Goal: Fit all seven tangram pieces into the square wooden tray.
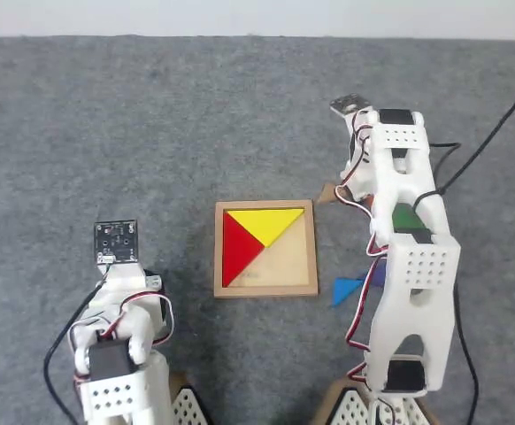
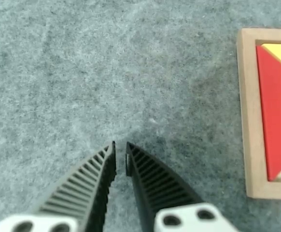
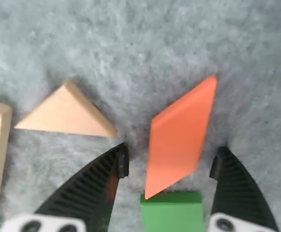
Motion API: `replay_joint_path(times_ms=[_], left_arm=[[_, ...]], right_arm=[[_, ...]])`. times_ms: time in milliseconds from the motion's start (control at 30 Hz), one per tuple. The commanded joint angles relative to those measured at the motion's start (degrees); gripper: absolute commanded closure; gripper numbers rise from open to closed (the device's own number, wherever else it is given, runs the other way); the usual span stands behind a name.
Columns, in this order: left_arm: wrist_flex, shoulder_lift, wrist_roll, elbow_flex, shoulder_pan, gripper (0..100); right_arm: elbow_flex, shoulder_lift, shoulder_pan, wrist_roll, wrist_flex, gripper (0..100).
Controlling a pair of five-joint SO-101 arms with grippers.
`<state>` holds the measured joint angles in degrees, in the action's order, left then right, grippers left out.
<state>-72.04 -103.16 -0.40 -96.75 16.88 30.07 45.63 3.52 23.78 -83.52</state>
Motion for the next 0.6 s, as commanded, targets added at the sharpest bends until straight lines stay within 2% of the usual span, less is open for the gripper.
replay_joint_path(times_ms=[0, 167, 433, 567], left_arm=[[-0.2, -1.1, -0.3, 0.3, -0.4, 96], [-0.2, -1.1, -0.3, 0.3, -0.4, 96], [-0.2, -1.1, -0.3, 0.3, -0.4, 96], [-0.2, -1.1, -0.3, 0.3, -0.4, 96]], right_arm=[[2.0, -5.8, -0.7, -3.8, -0.6, 71.8], [1.8, -11.4, -2.2, -8.2, 0.8, 71.8], [0.4, -2.9, -2.1, -7.8, 4.4, 71.8], [0.9, 0.2, 0.0, -4.7, 2.9, 71.8]])
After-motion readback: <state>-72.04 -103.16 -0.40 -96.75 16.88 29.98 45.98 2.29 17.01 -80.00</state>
